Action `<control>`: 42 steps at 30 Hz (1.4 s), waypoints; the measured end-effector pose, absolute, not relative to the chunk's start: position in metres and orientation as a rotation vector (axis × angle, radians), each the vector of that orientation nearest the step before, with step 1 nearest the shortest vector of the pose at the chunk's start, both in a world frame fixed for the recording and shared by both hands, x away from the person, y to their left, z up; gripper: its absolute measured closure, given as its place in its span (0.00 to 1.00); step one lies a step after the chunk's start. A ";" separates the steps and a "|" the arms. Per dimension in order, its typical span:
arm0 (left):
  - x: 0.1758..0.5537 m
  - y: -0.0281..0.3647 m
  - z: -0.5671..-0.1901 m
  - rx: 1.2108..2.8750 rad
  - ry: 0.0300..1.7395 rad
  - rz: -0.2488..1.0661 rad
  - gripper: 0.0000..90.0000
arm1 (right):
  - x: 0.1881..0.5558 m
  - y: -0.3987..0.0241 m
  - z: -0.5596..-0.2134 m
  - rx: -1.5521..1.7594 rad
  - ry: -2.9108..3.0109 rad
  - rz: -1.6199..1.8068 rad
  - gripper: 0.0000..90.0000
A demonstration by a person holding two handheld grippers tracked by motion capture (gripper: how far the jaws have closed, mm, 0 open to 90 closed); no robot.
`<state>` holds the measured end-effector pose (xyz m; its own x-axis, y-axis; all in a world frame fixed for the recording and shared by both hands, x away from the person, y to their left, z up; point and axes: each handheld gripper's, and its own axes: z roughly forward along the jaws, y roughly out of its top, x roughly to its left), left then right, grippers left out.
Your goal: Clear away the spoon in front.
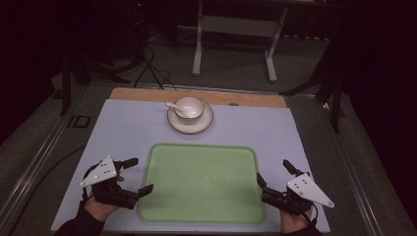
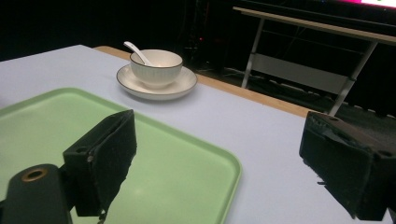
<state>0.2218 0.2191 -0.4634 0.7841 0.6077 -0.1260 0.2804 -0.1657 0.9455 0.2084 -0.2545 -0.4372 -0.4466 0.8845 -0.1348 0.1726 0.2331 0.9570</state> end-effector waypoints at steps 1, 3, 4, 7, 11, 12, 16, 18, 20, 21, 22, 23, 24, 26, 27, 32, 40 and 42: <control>0.222 0.218 -0.462 1.763 0.693 0.337 0.00 | 0.208 -0.254 -0.437 0.975 1.791 1.259 0.12; 0.223 0.215 -0.459 1.766 0.692 0.332 0.00 | 0.208 -0.254 -0.437 0.975 1.792 1.261 0.12; 0.223 0.215 -0.459 1.766 0.692 0.332 0.00 | 0.208 -0.254 -0.437 0.974 1.793 1.259 0.12; 0.226 0.212 -0.453 1.773 0.700 0.333 0.00 | 0.208 -0.254 -0.437 0.975 1.795 1.261 0.12; 0.227 0.211 -0.451 1.774 0.698 0.336 0.00 | 0.209 -0.253 -0.437 0.974 1.801 1.263 0.12; 0.230 0.208 -0.448 1.790 0.695 0.346 0.00 | 0.209 -0.253 -0.437 0.974 1.801 1.263 0.12; 0.237 0.207 -0.436 1.786 0.695 0.358 0.00 | 0.209 -0.253 -0.438 0.964 1.805 1.273 0.12; 0.242 0.206 -0.428 1.777 0.690 0.368 0.00 | 0.209 -0.252 -0.437 0.963 1.804 1.274 0.12; 0.247 0.205 -0.421 1.770 0.685 0.380 0.01 | 0.208 -0.252 -0.437 0.957 1.805 1.276 0.12; 0.251 0.204 -0.418 1.768 0.683 0.383 0.01 | 0.208 -0.252 -0.437 0.956 1.804 1.275 0.12; 0.254 0.204 -0.415 1.764 0.686 0.386 0.01 | 0.208 -0.252 -0.437 0.957 1.802 1.277 0.12; 0.258 0.204 -0.414 1.759 0.690 0.382 0.01 | 0.207 -0.252 -0.437 0.958 1.802 1.279 0.12; 0.263 0.203 -0.412 1.757 0.695 0.376 0.02 | 0.207 -0.253 -0.437 0.962 1.801 1.285 0.12; 0.271 0.201 -0.411 1.750 0.708 0.362 0.02 | 0.207 -0.253 -0.437 0.962 1.802 1.285 0.12; 0.275 0.200 -0.410 1.752 0.713 0.366 0.02 | 0.207 -0.253 -0.436 0.960 1.803 1.285 0.12; 0.294 0.195 -0.409 1.738 0.739 0.340 0.03 | 0.205 -0.253 -0.436 0.950 1.797 1.292 0.12; 0.321 0.191 -0.412 1.699 0.801 0.310 0.05 | 0.205 -0.253 -0.435 0.943 1.793 1.294 0.12; 0.328 0.191 -0.415 1.679 0.827 0.298 0.05 | 0.205 -0.253 -0.435 0.942 1.793 1.294 0.12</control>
